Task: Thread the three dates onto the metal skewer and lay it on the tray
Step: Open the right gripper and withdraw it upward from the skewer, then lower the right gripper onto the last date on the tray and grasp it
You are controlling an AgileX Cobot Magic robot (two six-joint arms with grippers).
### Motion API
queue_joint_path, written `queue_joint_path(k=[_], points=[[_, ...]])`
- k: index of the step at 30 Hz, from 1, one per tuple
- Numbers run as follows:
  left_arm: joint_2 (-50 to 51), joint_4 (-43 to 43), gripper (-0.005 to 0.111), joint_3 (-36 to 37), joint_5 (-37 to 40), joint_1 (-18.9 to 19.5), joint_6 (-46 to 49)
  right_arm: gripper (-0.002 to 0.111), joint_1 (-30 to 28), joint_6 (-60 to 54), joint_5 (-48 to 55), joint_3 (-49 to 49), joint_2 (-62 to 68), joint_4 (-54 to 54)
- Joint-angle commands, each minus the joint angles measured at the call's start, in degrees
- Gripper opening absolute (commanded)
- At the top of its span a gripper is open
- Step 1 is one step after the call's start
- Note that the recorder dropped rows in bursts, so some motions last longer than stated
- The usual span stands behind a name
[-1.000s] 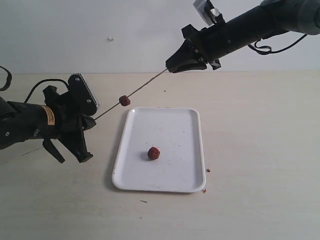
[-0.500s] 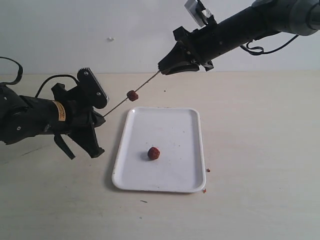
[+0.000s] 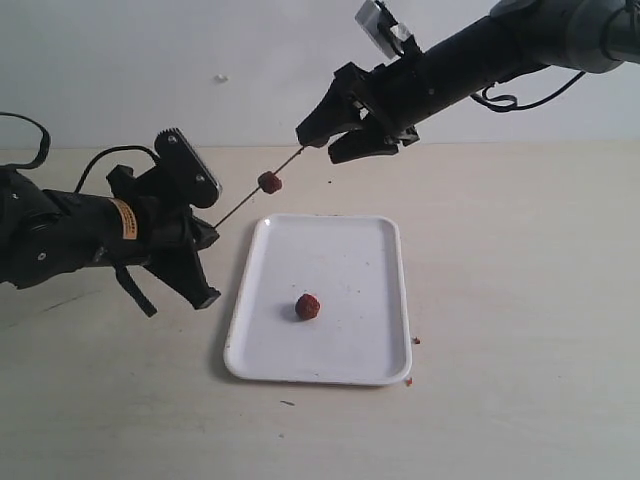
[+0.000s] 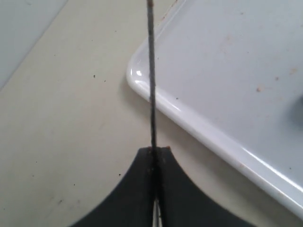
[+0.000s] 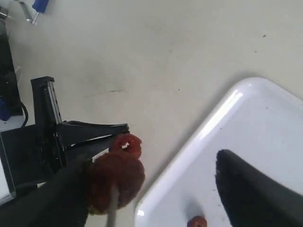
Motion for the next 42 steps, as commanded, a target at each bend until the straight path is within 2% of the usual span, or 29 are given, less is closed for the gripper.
queue_joint_path(k=[1, 4, 9, 14, 17, 20, 23, 27, 33, 38, 42], points=[[-0.1, -2.9, 0.000, -0.4, -1.5, -0.4, -3.6, 0.072, 0.3, -0.8, 0.7, 0.3, -0.2, -3.0], [-0.1, -5.4, 0.000, -0.4, -0.5, -0.4, -4.9, 0.072, 0.2, -0.3, 0.7, -0.5, -0.3, -3.7], [-0.1, -5.7, 0.000, -1.8, 7.3, -0.4, -8.5, 0.072, -0.4, 0.3, 0.7, -2.2, -2.6, -6.0], [-0.1, -5.7, 0.000, -4.1, 14.9, -0.4, -15.9, 0.070, -0.3, 0.8, 0.7, -2.2, -6.8, -20.1], [-0.1, -5.7, 0.000, -5.5, 20.9, -0.4, -20.3, 0.063, 0.5, 2.8, 0.7, -2.2, -8.2, -28.1], [-0.1, -5.7, 0.000, -6.4, 27.3, -0.4, -21.6, 0.055, 2.1, 2.2, 0.7, -2.2, -8.5, -29.8], [-0.2, -4.9, 0.000, -6.4, 30.7, -0.4, -21.3, 0.056, 5.6, 1.1, 0.7, -2.1, -8.5, -32.8], [-0.2, -3.5, 0.000, -6.4, 31.3, 0.0, -21.2, 0.056, 12.7, 1.4, 0.7, -2.1, -8.5, -44.9], [-0.2, -3.1, 0.000, -6.4, 32.4, 3.1, -21.1, 0.056, 21.7, 3.2, 0.7, -2.0, -8.5, -54.7], [-0.6, -3.1, 0.000, -6.4, 33.9, 6.3, -21.1, 0.056, 24.9, 2.7, 0.7, 3.1, -8.3, -55.3], [-1.8, -3.6, 0.000, -6.4, 33.8, 6.5, -21.1, 0.056, 25.0, 4.0, 0.7, 6.9, -6.4, -55.3]])
